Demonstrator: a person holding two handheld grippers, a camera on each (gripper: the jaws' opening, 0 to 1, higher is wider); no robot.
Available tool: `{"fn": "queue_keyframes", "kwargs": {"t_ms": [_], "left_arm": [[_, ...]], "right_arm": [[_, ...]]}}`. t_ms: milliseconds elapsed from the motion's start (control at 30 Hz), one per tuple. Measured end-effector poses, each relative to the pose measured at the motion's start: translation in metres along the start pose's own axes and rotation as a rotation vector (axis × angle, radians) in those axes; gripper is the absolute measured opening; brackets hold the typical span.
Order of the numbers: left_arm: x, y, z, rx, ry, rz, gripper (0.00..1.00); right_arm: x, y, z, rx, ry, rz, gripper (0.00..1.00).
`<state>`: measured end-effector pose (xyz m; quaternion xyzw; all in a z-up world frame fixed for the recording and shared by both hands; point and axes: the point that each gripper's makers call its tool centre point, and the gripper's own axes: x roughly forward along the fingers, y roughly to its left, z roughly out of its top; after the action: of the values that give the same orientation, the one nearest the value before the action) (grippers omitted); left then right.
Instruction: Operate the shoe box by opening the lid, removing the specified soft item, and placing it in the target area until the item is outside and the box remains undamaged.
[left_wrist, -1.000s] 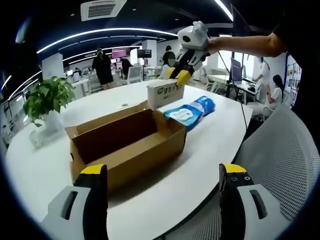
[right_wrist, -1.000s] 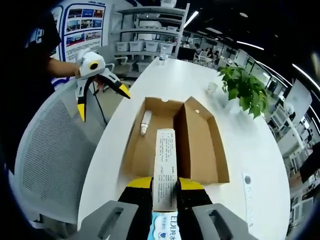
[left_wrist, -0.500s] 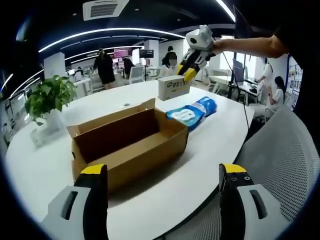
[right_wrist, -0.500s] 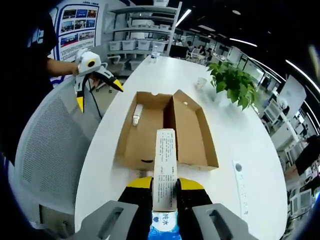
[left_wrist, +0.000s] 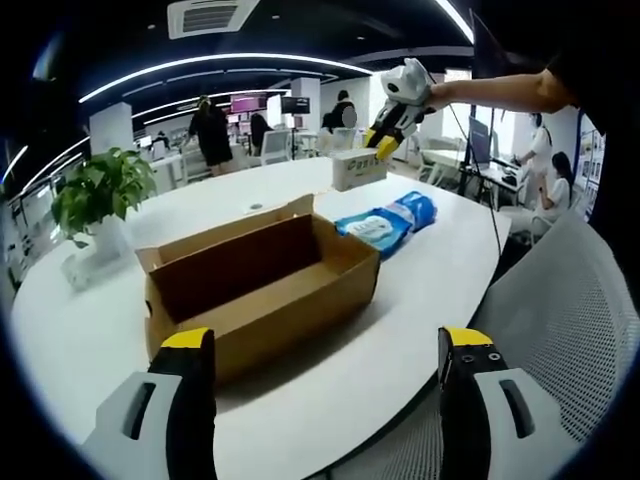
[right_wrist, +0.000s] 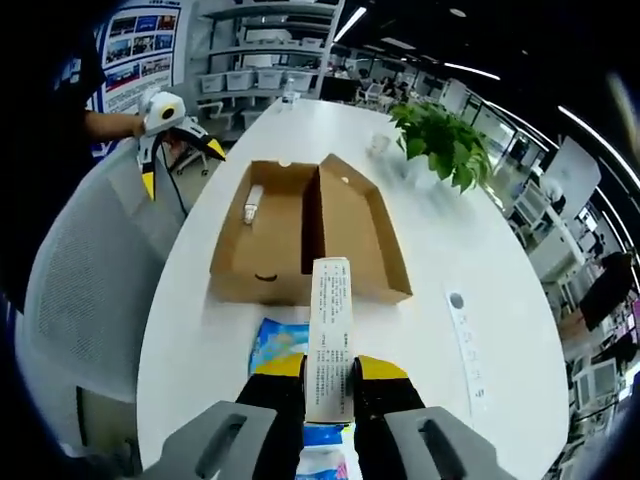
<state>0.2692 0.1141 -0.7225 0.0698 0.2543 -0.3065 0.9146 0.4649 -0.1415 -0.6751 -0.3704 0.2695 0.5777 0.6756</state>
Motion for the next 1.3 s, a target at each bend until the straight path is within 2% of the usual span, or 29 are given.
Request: {"fn": "queue_keyframes", "kwargs": {"t_ms": [633, 1300], "left_arm": [[0.002, 0.005, -0.006, -0.011, 0.021, 0.009, 0.95], [0.003, 0.005, -0.008, -0.013, 0.031, 0.011, 0.95]], "right_arm": [[0.002, -0.033, -0.065, 0.045, 0.091, -0.014, 0.13], [0.0, -0.046, -0.113, 0.093, 0.171, -0.046, 0.13]]}}
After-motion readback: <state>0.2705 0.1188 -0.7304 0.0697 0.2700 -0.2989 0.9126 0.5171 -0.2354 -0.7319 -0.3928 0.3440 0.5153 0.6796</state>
